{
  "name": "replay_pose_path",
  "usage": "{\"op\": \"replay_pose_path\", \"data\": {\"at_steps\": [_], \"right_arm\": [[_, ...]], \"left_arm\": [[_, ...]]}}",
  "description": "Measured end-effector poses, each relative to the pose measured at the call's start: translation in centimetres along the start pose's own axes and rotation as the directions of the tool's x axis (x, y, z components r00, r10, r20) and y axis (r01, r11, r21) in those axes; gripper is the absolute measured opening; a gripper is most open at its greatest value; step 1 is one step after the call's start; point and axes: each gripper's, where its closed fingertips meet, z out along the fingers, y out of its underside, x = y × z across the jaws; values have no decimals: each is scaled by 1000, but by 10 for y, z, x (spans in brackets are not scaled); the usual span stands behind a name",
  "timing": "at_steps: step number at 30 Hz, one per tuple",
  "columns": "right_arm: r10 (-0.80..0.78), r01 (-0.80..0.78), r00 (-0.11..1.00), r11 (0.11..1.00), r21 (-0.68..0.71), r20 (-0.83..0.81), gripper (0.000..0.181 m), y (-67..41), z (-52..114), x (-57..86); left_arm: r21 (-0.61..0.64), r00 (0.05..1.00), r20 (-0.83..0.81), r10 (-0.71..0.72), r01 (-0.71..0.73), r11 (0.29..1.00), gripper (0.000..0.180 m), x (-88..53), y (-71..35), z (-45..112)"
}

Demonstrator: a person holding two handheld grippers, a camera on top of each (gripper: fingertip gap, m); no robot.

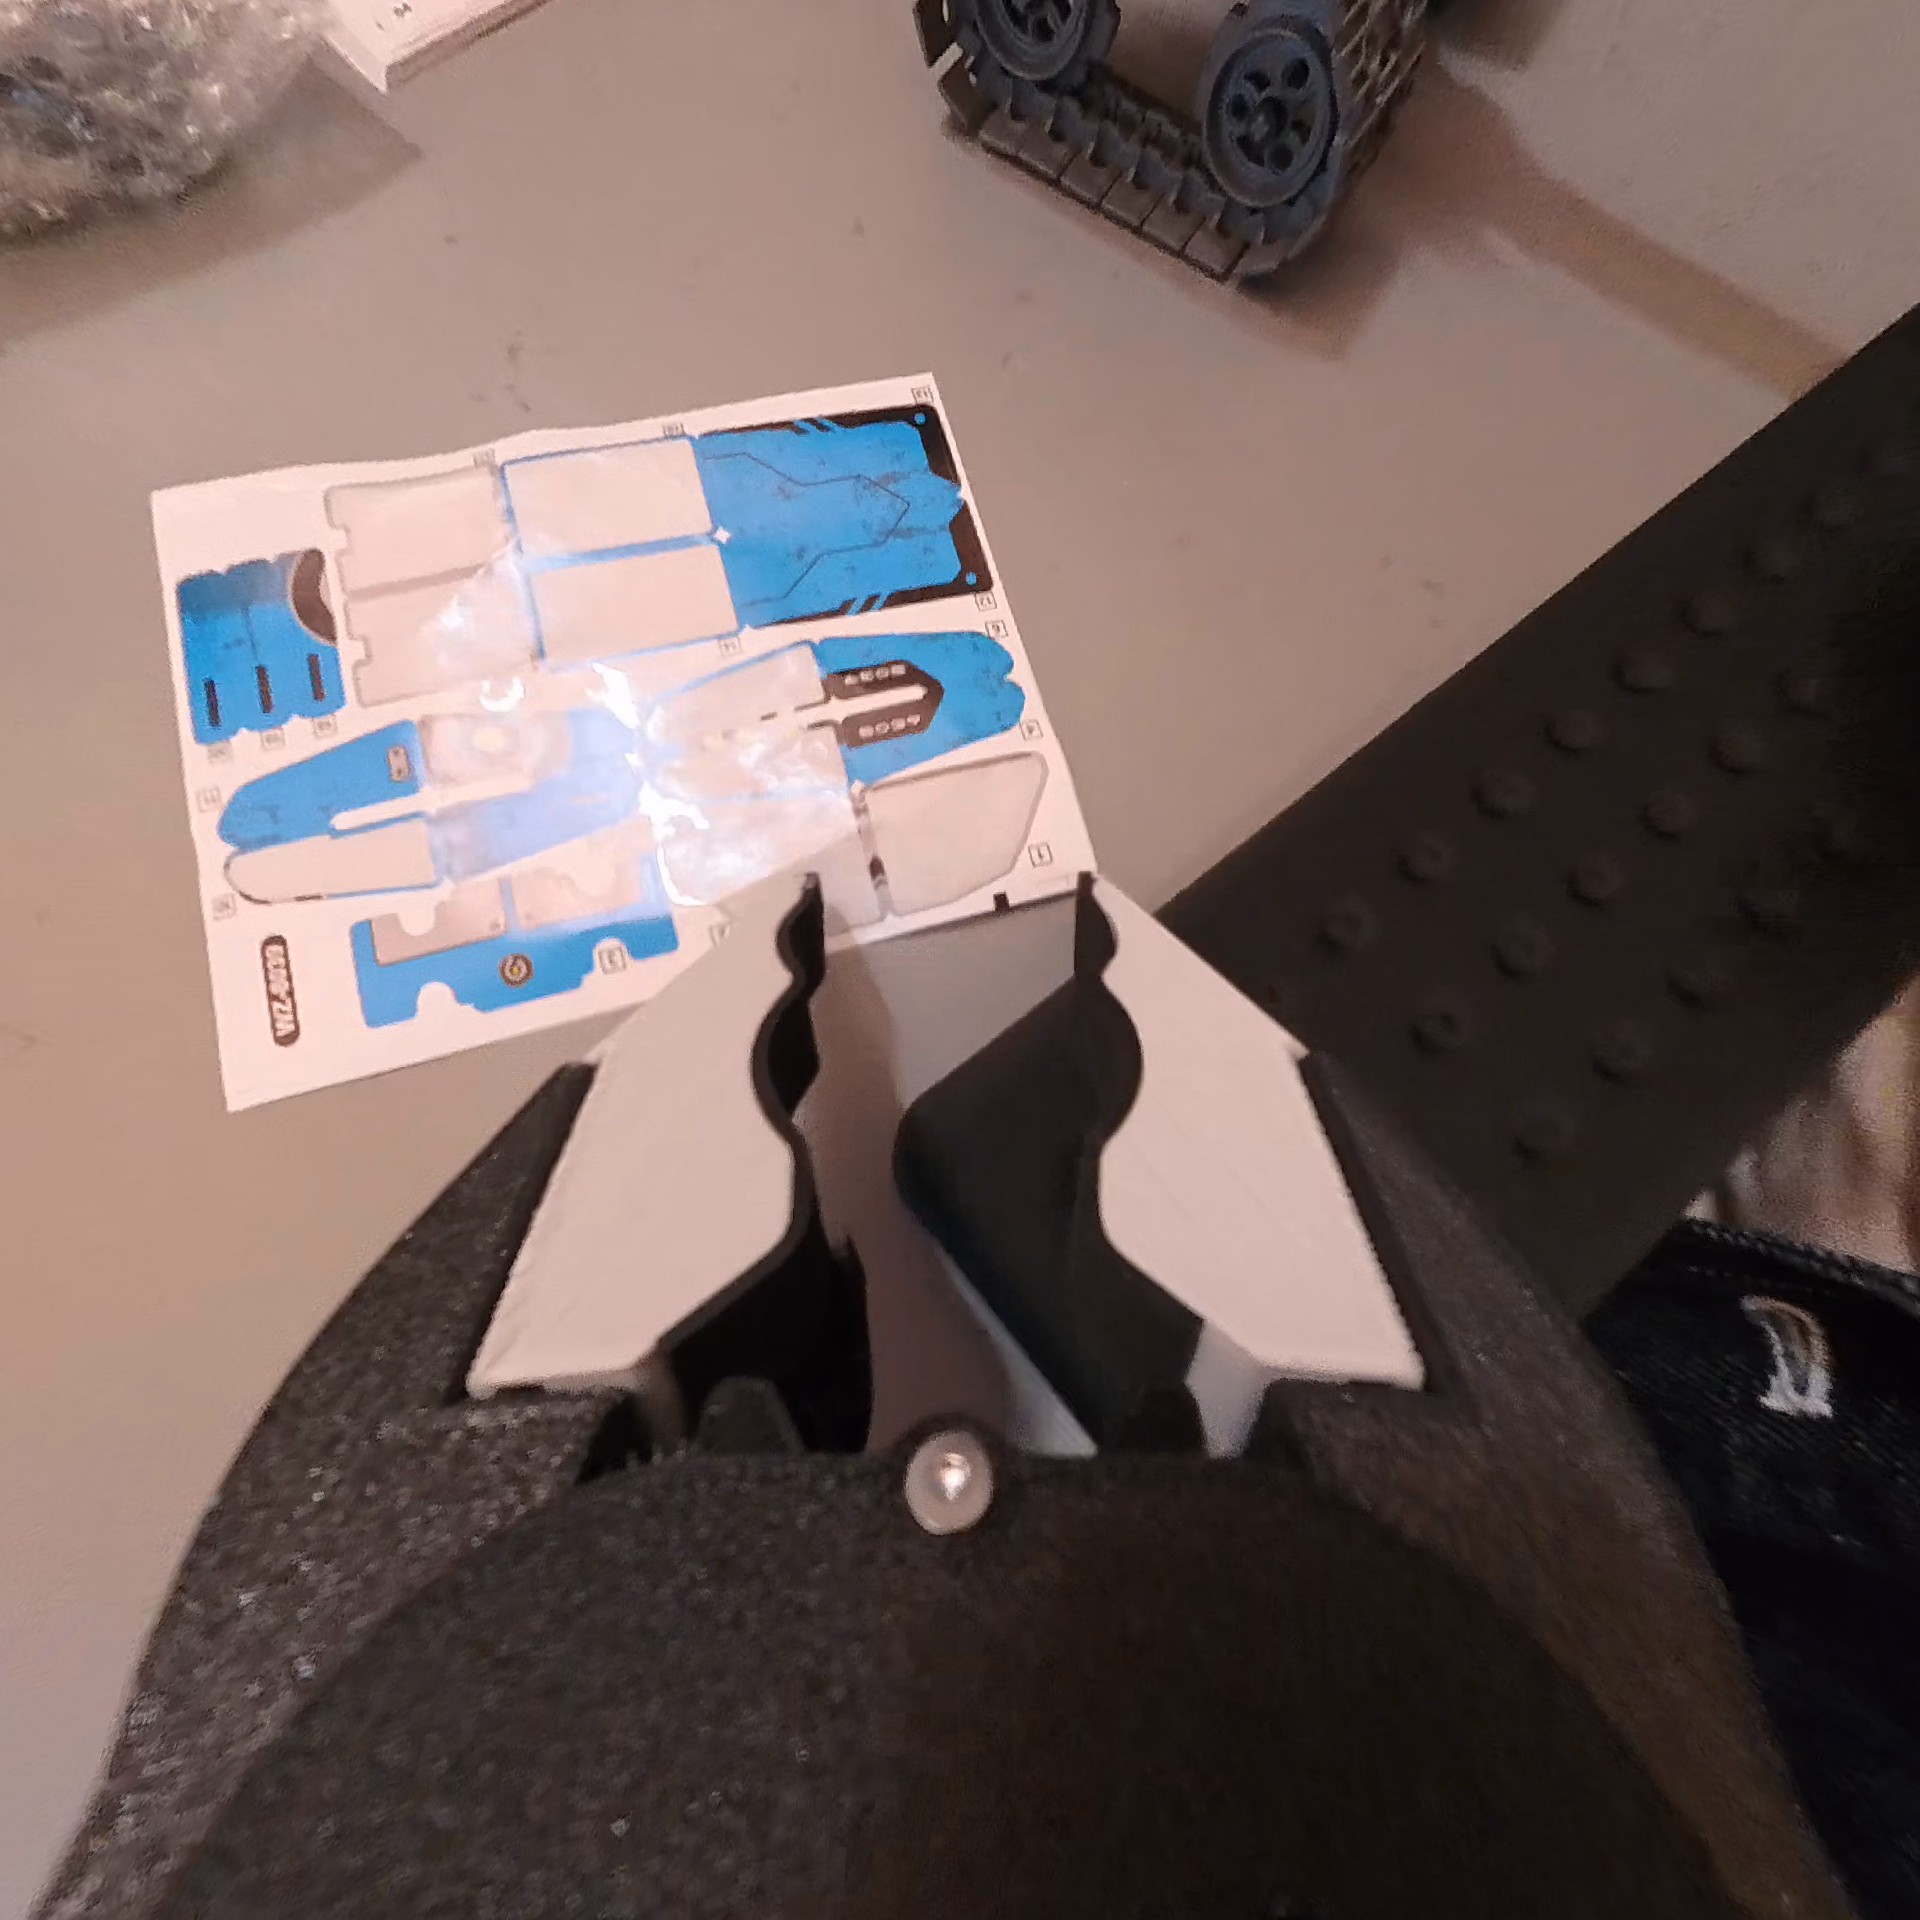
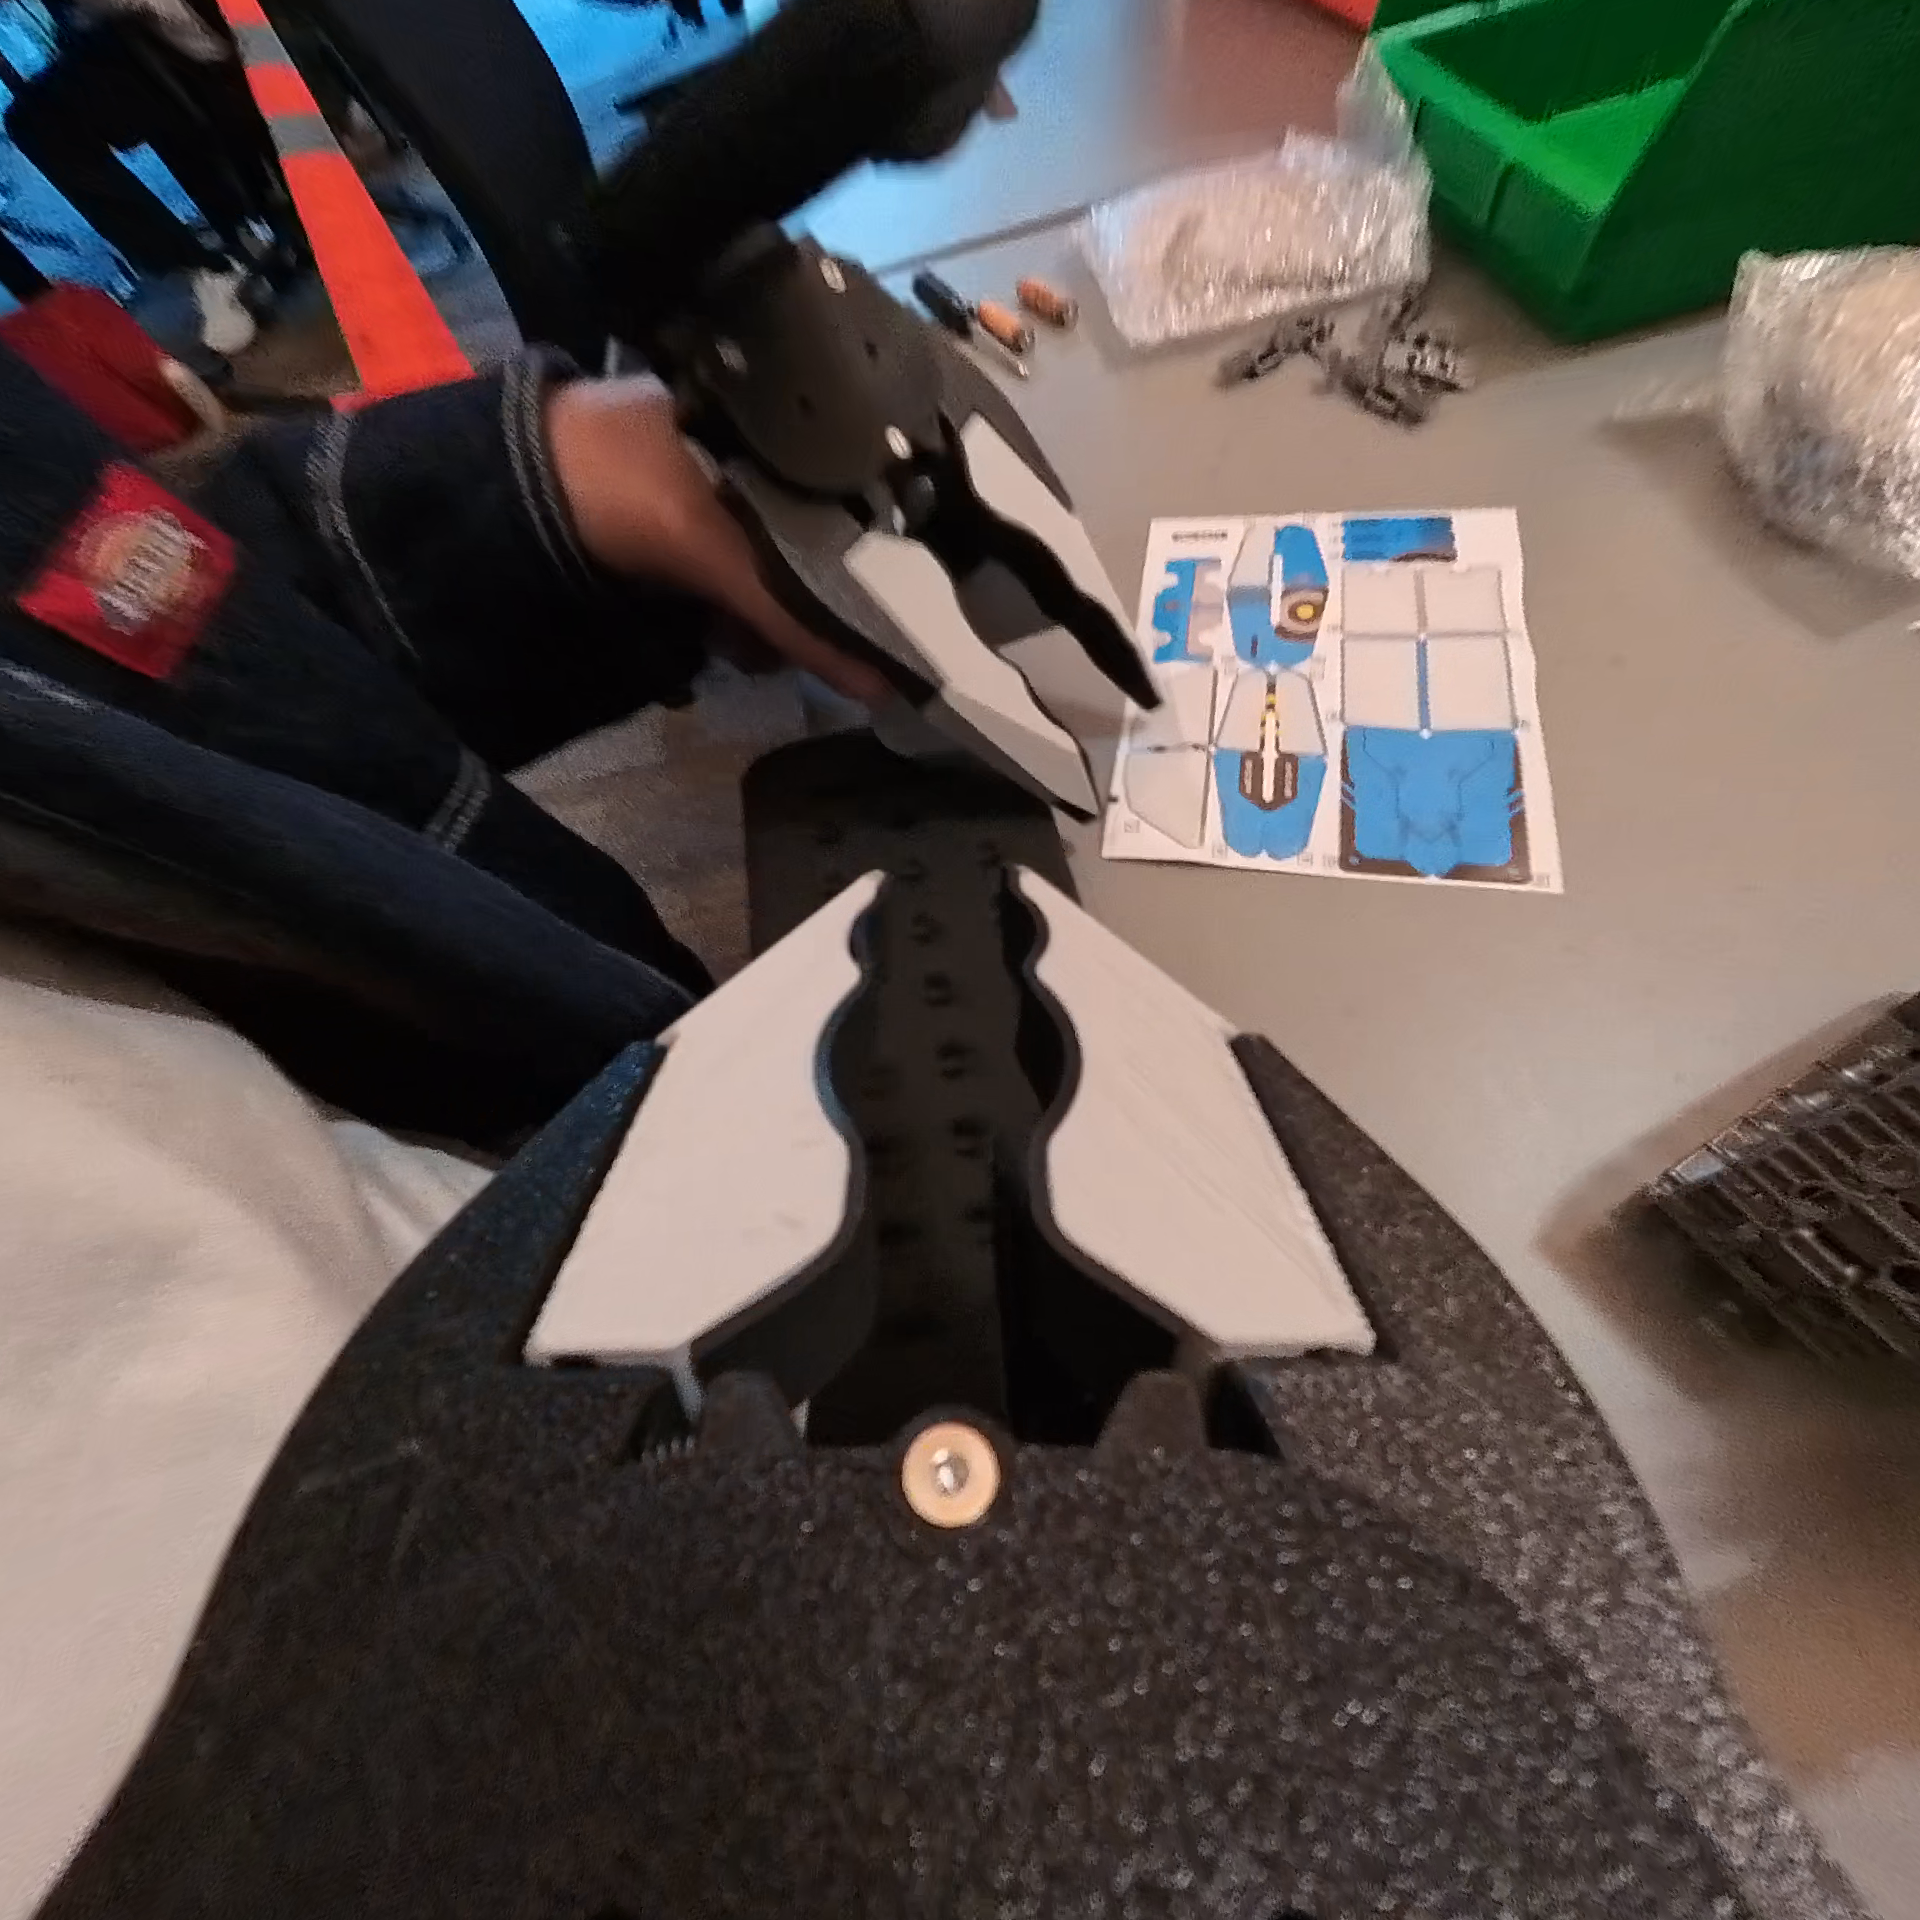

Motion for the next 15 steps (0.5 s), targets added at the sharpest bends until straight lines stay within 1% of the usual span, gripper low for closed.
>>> {"op": "replay_pose_path", "data": {"at_steps": [3, 5, 8, 10, 12, 14, 15], "right_arm": [[-28, 27, 998, 999, -26, -50, 20, 4, 11, 19], [-12, 7, 989, 1000, -29, -149, 22, 1, 18, 51], [29, -48, 965, 997, -66, -262, 34, 8, 38, 104], [50, -88, 951, 990, -110, -306, 41, 17, 52, 126], [63, -103, 956, 987, -126, -288, 40, 19, 58, 126], [23, -59, 953, 992, -110, -302, 34, 16, 54, 123], [3, -36, 950, 994, -99, -313, 34, 15, 51, 123]], "left_arm": [[-3, 999, 9, -46, 46, 999, 46, -17, 8, -11], [16, 998, 35, -59, 59, 998, 46, -28, 8, -17], [73, 998, 39, -54, 51, 996, 46, -29, -11, -17], [88, 999, 39, 13, -17, 996, 47, -25, -29, -4], [64, 996, 23, 82, -84, 994, 54, -26, -44, 14], [34, 976, -25, 214, -213, 976, 69, -29, -56, 32], [22, 951, -79, 298, -297, 955, 71, -29, -60, 39]]}}
